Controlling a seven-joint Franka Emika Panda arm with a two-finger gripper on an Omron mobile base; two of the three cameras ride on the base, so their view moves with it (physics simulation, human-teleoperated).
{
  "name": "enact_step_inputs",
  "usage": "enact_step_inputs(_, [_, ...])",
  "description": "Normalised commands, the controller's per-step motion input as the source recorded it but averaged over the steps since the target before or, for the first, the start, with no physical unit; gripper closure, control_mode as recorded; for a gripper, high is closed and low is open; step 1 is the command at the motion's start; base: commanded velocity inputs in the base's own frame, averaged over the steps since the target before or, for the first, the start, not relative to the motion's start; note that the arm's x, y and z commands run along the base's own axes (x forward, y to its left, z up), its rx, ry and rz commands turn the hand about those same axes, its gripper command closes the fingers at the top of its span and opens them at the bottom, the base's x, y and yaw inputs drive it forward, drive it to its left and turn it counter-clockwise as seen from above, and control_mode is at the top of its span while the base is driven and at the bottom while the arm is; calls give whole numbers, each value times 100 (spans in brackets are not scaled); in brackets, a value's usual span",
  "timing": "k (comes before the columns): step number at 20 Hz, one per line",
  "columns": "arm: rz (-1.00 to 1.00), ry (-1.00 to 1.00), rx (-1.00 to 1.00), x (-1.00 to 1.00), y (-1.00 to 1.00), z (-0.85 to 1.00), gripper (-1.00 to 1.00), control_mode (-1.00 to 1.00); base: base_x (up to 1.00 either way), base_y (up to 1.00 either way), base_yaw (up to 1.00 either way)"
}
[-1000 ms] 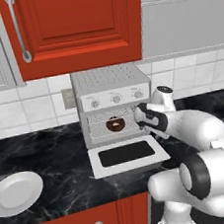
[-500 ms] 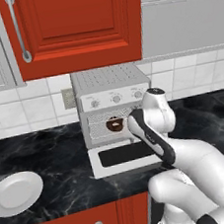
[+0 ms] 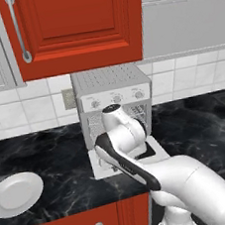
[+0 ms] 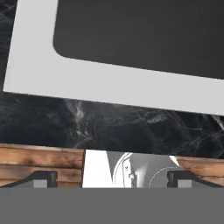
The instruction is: Pick up the bagel from the plate, place it on the toaster oven rack, close the door, and set the timer.
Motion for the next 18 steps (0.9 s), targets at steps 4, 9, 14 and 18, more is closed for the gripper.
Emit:
enact_step_inputs(4, [51, -3, -27, -8, 32, -16, -100, -100, 0, 0, 0])
enact_step_inputs(9, [44, -9, -22, 0, 19, -33, -100, -100, 0, 0, 0])
enact_step_inputs(14, [26, -26, -6, -1, 13, -34, -100, -100, 0, 0, 0])
enact_step_inputs(18, [11, -28, -2, 5, 14, -38, -100, -100, 0, 0, 0])
